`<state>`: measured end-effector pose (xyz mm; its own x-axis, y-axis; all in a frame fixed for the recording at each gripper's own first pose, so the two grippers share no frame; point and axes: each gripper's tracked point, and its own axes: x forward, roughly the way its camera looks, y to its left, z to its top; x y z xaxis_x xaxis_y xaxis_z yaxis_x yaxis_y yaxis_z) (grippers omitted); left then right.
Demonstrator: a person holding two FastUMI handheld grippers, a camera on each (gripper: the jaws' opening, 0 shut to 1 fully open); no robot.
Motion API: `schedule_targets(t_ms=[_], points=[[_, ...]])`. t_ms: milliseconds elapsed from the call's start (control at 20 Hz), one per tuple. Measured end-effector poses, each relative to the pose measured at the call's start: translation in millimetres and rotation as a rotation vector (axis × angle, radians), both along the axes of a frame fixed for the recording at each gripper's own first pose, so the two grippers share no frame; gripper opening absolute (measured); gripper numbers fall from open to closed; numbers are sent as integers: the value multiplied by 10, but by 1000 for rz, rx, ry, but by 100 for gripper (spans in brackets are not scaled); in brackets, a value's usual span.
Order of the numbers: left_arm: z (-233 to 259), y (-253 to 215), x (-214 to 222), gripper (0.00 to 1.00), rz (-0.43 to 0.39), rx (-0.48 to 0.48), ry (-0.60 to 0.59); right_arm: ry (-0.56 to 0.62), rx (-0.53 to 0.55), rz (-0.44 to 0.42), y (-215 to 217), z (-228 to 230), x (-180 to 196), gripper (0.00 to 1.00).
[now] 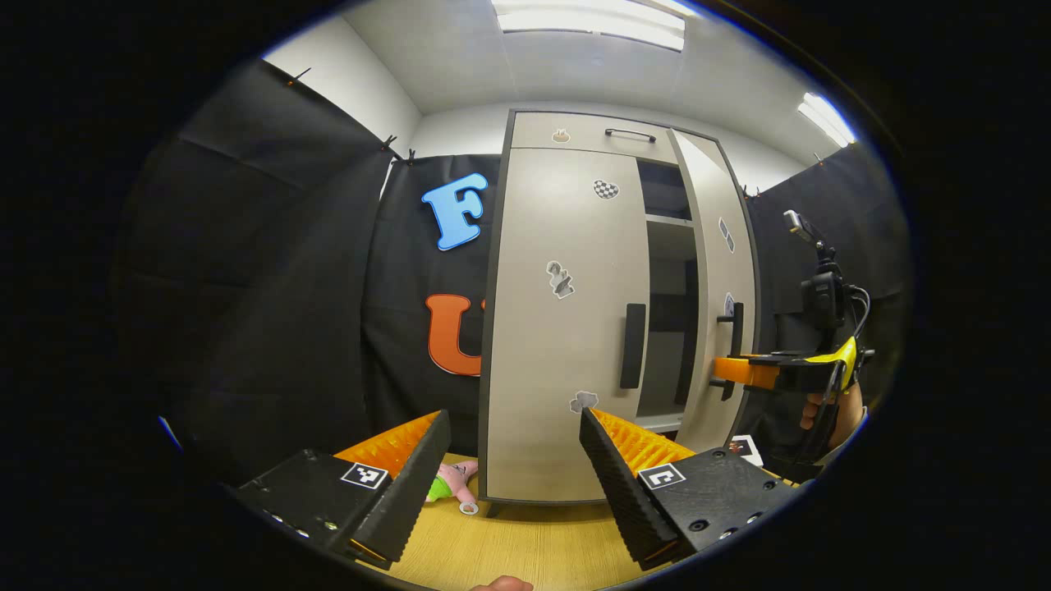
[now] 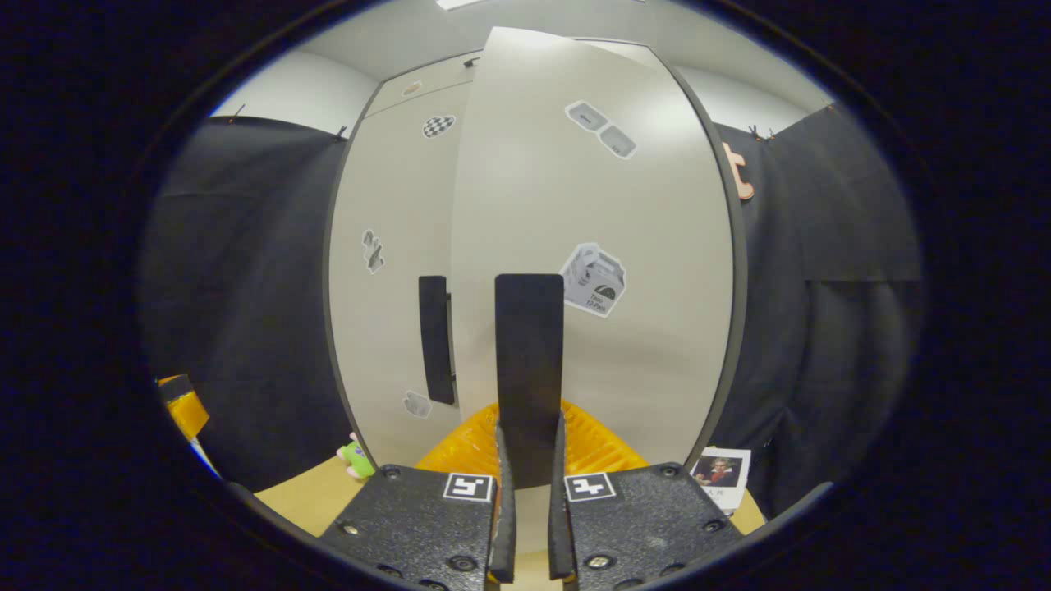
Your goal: Open the right door of the double-door shoe cabinet with the right hand, and open the left door with the left hand.
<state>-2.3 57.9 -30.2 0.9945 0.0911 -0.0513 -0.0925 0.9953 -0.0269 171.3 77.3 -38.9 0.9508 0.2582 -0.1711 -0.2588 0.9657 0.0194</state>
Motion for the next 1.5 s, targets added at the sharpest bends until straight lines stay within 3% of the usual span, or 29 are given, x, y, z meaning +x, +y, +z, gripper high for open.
schedule_targets(t_ms=[650,1500], points=[[46,-258,-81,95,-13,3,-12,-11,-6,-33,-577,50,-485,18],[-70,-730,108,95,-91,-8,2,-40,-63,-217,-1524,80,-711,13]])
